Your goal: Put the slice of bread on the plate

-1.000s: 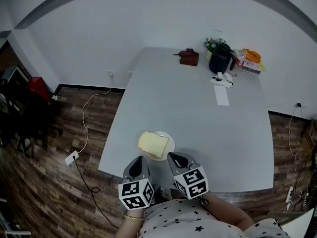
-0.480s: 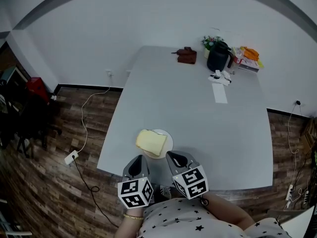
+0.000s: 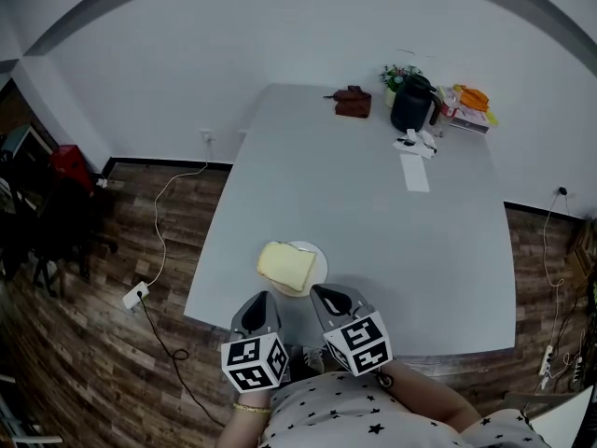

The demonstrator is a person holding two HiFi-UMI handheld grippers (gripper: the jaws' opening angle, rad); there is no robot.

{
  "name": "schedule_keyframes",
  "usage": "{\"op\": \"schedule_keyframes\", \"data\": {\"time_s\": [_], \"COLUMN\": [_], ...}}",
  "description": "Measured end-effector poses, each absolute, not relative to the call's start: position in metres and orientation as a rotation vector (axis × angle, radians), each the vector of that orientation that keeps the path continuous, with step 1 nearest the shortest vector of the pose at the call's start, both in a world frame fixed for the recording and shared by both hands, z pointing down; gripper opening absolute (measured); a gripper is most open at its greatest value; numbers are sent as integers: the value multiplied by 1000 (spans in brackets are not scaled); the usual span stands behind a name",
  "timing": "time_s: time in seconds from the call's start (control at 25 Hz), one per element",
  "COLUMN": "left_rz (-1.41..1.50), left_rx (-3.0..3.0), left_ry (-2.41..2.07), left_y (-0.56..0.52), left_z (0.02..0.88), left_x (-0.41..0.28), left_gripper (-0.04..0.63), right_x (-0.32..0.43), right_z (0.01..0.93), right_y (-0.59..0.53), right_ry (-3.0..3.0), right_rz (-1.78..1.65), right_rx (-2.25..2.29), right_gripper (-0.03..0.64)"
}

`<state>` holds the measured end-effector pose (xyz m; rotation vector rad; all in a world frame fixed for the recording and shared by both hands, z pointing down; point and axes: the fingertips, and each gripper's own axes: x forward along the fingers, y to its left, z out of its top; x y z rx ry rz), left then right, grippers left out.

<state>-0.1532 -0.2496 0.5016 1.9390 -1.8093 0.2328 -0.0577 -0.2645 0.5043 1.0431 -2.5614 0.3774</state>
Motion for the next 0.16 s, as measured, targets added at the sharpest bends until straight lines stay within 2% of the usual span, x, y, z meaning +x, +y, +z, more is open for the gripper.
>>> {"op": "schedule_keyframes", "data": {"time_s": [0.16], "left_rz": [241], "left_rx": [1922], "left_ry": [-1803], "left_y": [-248], "left_z": [507], "left_x": [-155], "left_gripper": [9], "right_x": [-60], "right_z": [505], "right_y": [-262], "right_ry": [-2559], "right_rz": [377], "right_rx": [1032], "right_gripper": [-2]}}
